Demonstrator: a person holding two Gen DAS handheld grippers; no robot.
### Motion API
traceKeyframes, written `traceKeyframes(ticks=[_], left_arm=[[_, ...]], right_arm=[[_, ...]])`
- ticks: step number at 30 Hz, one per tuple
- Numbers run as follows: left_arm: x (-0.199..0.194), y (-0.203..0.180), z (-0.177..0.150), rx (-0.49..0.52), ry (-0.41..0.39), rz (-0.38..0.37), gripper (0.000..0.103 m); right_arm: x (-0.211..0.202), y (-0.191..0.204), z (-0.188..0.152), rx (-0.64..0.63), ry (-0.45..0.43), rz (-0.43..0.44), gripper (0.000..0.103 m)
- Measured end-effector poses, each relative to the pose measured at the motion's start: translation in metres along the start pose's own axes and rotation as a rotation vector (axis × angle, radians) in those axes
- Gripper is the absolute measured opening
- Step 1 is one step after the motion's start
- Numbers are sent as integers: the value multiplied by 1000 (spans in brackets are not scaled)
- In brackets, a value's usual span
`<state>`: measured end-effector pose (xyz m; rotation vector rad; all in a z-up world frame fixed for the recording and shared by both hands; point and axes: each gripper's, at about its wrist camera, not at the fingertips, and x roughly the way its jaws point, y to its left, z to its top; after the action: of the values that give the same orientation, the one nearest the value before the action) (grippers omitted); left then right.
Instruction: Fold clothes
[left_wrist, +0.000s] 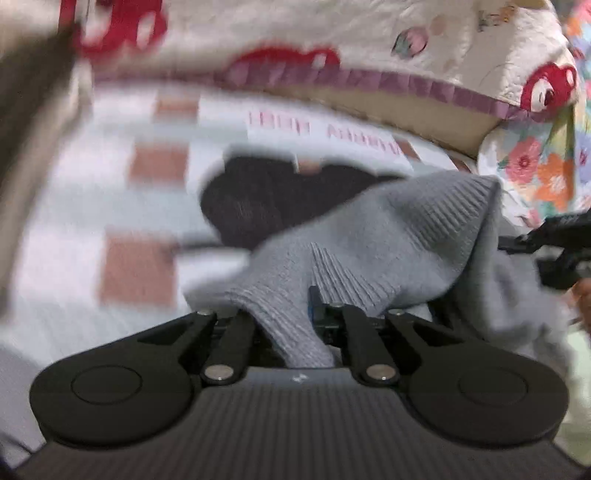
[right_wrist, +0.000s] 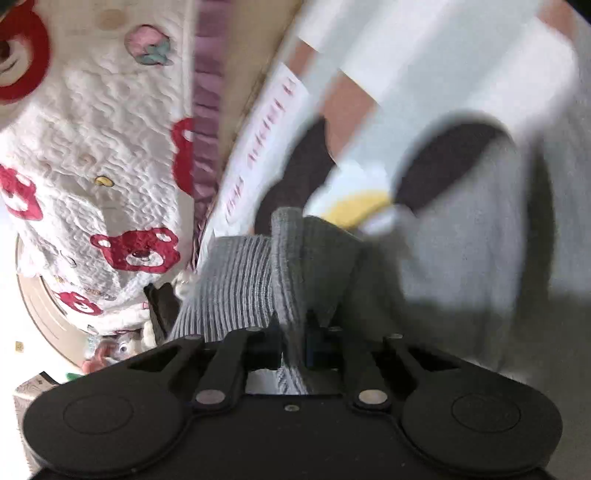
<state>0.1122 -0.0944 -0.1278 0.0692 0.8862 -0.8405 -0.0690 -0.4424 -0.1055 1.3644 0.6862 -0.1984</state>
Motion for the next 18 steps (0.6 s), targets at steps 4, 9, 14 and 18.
traceKeyframes(ticks=[4,9,14,18], left_arm=[[-2,5,56,45,-78,10,5],[-2,5,129,117,-193,62,5],[19,10,181,151,-281,120,6],[85,32,189,133,-235,246,32]], right_arm=[[-17,67,26,-309,-96,-43,13],[-40,134,78,-475,-190,-26,12],[-40,184,130,-642,-312,-80,10],[-5,190,142,-995,-431,-424,20]])
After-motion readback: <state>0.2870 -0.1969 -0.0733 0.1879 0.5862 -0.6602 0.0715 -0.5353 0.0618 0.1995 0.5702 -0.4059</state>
